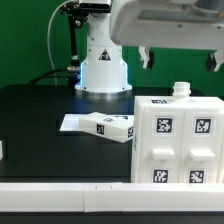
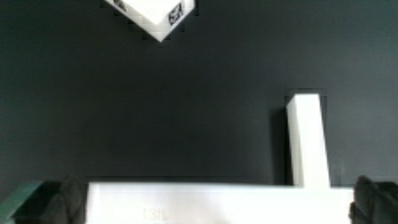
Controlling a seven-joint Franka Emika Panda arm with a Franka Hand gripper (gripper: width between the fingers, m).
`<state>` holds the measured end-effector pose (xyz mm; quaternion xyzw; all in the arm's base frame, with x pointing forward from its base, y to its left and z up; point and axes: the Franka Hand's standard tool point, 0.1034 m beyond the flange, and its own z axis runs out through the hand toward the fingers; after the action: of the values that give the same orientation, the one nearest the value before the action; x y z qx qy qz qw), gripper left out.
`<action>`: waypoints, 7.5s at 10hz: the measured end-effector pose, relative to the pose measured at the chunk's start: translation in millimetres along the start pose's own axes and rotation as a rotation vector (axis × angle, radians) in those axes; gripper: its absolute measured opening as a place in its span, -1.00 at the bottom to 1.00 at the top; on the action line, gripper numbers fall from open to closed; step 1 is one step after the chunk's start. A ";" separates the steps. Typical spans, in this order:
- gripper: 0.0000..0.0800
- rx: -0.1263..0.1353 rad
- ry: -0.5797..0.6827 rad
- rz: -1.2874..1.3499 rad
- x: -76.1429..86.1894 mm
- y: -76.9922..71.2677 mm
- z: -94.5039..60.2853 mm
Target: Assemble cabinet
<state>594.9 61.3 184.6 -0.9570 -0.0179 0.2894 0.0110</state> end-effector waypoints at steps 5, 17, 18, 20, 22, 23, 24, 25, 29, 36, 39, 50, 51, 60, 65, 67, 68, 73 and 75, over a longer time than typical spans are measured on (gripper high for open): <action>0.99 0.012 0.008 0.011 -18.1 12.1 24.6; 0.99 0.011 0.226 -0.179 -34.4 30.0 79.0; 0.99 -0.004 0.257 -0.214 -33.8 32.7 98.9; 0.99 -0.021 0.291 -0.232 -31.3 34.0 113.9; 0.99 -0.020 0.290 -0.230 -31.3 34.6 114.3; 0.99 -0.020 0.289 -0.230 -31.3 34.6 114.7; 0.99 -0.023 0.291 -0.239 -31.0 35.0 115.6; 0.99 -0.041 0.310 -0.306 -31.5 36.6 125.5; 0.99 -0.047 0.392 -0.295 -53.3 43.2 169.0; 0.99 -0.161 0.492 -0.505 -79.6 63.6 215.2; 0.99 -0.151 0.479 -0.497 -79.1 62.3 213.5; 0.67 -0.256 0.489 -0.657 -80.7 78.8 265.6; 0.67 -0.256 0.488 -0.657 -80.7 78.9 265.8; 0.36 -0.187 0.467 -0.563 -97.8 52.8 173.8; 0.36 -0.167 0.446 -0.521 -85.8 37.6 106.0; 0.36 -0.169 0.446 -0.490 -76.7 24.8 66.8; 0.36 -0.172 0.453 -0.493 -75.6 27.3 73.3; 0.36 -0.135 0.496 -0.469 -49.0 17.2 32.0; 0.36 -0.141 0.484 -0.473 -29.2 17.0 -9.6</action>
Offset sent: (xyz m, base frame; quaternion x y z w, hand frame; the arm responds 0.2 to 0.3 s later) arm 0.0000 0.0000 0.0000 0.0000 0.0000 0.0000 1.0000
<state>576.4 43.1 208.2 -0.9656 -0.2563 0.0413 0.0155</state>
